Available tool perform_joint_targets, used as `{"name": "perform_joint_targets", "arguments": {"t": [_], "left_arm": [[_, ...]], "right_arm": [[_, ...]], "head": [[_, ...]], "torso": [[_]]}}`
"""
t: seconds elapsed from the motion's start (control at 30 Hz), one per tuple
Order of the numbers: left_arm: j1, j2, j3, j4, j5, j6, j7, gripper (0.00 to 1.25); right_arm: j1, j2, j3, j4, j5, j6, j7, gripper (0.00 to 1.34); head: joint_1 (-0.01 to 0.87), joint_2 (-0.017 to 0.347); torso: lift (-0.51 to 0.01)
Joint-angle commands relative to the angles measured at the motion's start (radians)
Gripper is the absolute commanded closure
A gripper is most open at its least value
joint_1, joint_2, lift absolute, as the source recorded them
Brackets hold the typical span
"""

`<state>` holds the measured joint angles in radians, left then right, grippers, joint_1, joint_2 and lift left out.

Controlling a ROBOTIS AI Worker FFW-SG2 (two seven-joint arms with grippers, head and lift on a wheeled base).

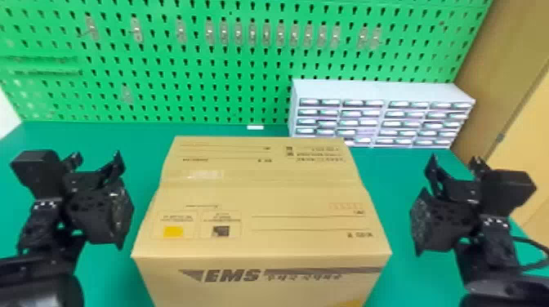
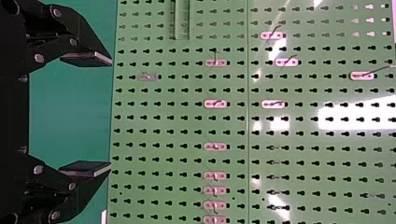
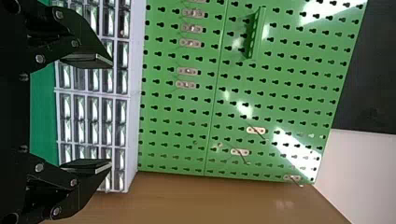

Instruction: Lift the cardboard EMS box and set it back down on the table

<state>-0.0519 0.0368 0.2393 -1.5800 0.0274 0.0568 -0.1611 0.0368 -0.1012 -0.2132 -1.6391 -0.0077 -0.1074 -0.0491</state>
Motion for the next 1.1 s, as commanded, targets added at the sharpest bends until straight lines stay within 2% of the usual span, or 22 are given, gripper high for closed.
{"name": "perform_joint_targets", "arguments": {"t": [0.0,1.07], "left_arm": [[0.001,0.000,0.000,0.000,0.002,0.000,0.000,0.46],[0.001,0.000,-0.003,0.003,0.005,0.002,0.000,0.46]], "right_arm": [[0.002,0.000,0.000,-0.001,0.000,0.000,0.000,0.50],[0.000,0.008,0.000,-0.001,0.032,-0.014,0.000,0.50]], "head": [[0.678,-0.014],[0.678,-0.014]], "torso": [[0.010],[0.010]]}}
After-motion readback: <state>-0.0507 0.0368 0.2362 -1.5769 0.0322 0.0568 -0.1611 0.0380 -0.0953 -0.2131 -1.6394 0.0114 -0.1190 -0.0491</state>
